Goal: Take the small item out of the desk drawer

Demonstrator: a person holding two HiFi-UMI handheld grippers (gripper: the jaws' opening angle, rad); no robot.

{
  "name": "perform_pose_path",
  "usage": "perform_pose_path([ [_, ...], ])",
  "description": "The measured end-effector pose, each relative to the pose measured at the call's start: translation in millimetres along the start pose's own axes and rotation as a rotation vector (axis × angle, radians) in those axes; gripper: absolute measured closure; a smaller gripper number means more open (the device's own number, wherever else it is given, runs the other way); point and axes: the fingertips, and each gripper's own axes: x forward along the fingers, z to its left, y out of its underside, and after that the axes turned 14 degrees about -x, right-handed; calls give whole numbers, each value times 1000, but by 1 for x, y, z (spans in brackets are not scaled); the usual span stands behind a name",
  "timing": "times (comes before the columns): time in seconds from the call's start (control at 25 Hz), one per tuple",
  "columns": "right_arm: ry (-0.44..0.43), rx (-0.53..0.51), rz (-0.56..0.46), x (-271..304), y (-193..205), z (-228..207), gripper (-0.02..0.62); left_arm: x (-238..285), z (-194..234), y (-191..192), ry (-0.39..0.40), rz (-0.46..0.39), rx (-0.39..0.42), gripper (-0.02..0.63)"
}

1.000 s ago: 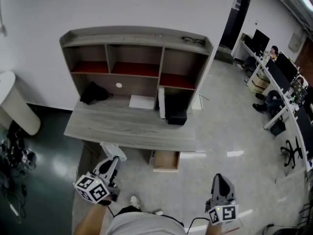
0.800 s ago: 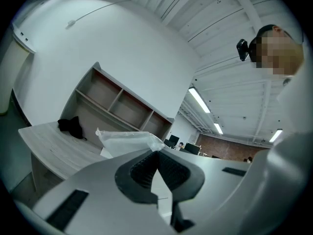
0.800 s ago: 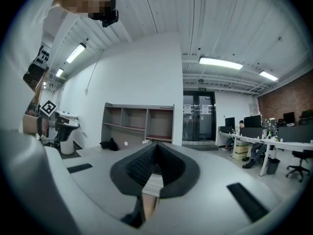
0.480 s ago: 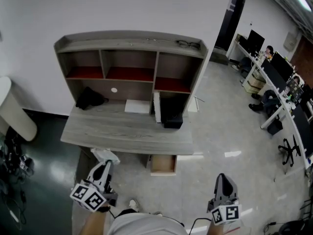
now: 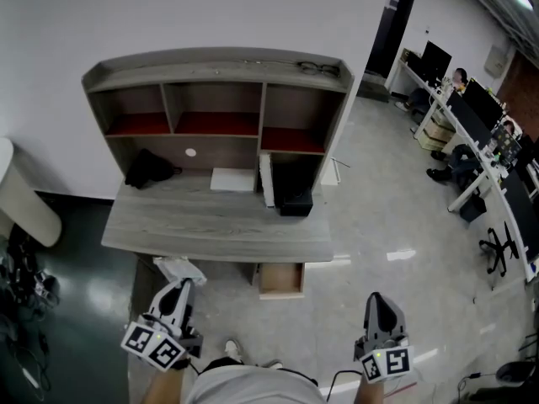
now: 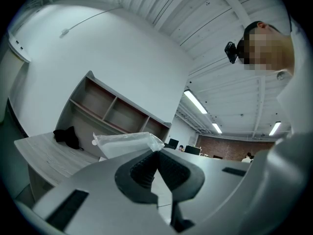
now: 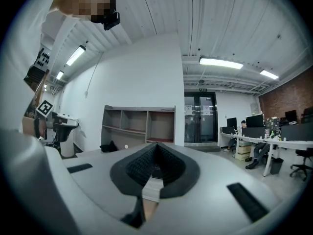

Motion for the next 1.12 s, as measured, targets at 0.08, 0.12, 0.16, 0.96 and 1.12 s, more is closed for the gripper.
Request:
perform_pose_path([
  [0.08, -5, 2, -4, 3, -1, 3, 574, 0, 1, -1, -1, 4, 18, 591],
  [0.12, -8, -1, -14, 3, -3, 5, 574, 0, 2, -1, -3, 8, 29, 591],
  [0.16, -14, -11, -29, 3, -7, 9, 574, 0, 3, -1, -5, 13, 40, 591],
  [0.96, -53, -41, -44, 20, -19, 52, 574, -4, 32, 4, 6, 52, -6, 591],
  [1.12, -56, -42, -47, 21, -18, 54, 574, -3, 33, 5, 10, 51, -7, 591],
])
